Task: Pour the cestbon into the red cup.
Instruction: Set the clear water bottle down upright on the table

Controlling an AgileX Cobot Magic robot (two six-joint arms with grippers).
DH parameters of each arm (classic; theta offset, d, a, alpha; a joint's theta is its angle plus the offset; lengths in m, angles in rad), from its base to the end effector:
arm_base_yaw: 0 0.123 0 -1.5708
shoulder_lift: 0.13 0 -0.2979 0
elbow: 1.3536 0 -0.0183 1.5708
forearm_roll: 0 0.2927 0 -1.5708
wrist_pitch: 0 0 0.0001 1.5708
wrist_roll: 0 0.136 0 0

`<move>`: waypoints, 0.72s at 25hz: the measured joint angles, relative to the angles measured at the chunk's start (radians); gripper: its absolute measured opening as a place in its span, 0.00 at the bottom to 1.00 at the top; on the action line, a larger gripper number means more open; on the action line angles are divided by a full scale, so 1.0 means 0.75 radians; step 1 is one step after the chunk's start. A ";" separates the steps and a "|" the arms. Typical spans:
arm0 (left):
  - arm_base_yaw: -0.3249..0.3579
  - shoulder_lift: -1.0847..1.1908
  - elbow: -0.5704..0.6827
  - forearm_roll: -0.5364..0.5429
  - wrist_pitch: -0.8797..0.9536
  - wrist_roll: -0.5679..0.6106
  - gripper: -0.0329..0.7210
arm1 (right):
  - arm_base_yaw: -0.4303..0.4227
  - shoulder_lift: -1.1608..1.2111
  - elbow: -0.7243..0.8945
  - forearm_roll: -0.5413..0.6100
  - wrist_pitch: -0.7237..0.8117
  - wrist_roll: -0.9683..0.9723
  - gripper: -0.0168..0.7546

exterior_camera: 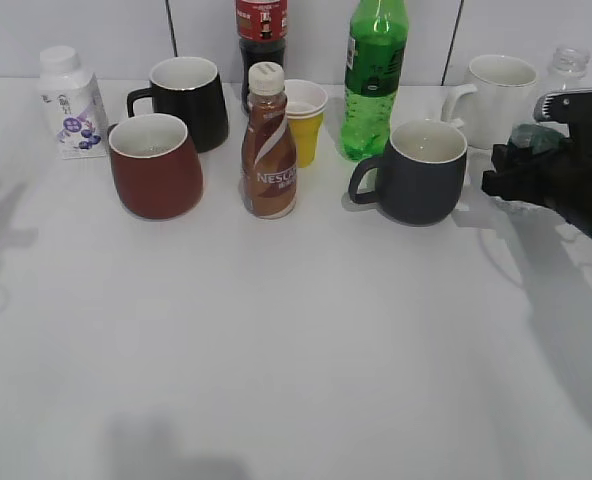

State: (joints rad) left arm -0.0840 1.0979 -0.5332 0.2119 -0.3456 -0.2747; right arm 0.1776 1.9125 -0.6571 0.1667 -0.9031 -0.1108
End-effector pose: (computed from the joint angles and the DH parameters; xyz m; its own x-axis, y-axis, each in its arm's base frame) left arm 0.3007 -0.0350 0.2664 -0.1493 -0.0624 -0.9868 0.1432 0.9861 -0.0840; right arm 0.3936 0.0527 0.0899 -0.2640 -0.0544 -0.9630 -0.0535 0.9977 -0.0417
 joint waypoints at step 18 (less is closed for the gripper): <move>0.000 -0.298 -0.027 -0.102 0.513 -0.001 0.38 | 0.000 0.074 -0.001 -0.074 -0.108 0.093 0.73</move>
State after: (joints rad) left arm -0.0840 0.8746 -0.5538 0.1352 0.0393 -0.2756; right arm 0.1776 1.9676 -0.6581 0.1108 -0.9838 -0.0409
